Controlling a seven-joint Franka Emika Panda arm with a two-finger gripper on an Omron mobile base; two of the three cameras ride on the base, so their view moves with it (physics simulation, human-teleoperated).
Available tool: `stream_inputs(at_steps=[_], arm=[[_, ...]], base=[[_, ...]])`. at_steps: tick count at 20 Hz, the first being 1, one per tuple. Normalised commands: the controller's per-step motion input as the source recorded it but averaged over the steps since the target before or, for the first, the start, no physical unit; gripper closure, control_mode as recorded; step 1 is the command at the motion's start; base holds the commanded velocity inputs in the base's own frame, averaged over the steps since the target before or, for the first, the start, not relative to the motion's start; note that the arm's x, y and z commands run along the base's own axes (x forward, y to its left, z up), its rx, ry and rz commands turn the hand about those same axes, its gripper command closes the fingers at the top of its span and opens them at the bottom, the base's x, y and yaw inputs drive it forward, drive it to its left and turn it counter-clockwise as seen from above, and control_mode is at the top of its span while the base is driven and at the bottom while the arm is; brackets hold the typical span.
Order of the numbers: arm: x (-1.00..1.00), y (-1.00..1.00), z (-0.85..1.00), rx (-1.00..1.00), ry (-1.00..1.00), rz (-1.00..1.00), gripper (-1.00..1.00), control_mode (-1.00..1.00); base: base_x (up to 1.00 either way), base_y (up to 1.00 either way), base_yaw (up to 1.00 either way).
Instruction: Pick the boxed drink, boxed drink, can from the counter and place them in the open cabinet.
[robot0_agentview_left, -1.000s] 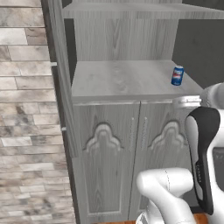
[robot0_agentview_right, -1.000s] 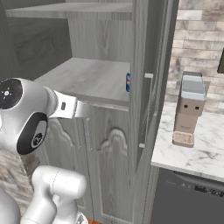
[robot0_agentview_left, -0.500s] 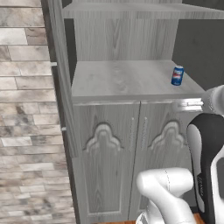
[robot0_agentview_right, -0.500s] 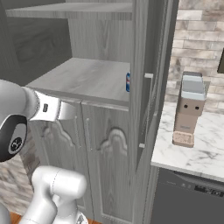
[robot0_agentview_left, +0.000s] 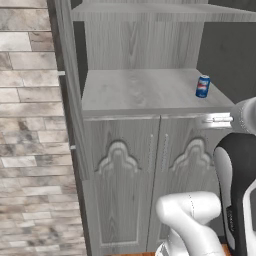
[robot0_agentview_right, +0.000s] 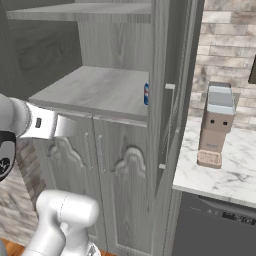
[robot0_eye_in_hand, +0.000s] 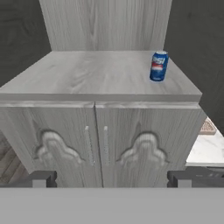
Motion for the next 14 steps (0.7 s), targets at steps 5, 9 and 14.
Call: stream_inputs(at_steps=[5,9,14], arm=[[-0.10,0.08,0.01,0.00,0.00,0.00,-1.00,-1.00],[-0.15,0.09,0.00,0.00,0.00,0.00,-1.00,-1.00],[-0.08,0.08,0.00,0.00,0.03,0.00,-1.00,-1.00]], base=[[0.00,0.00,0.00],[0.00,0.00,0.00],[0.00,0.00,0.00]])
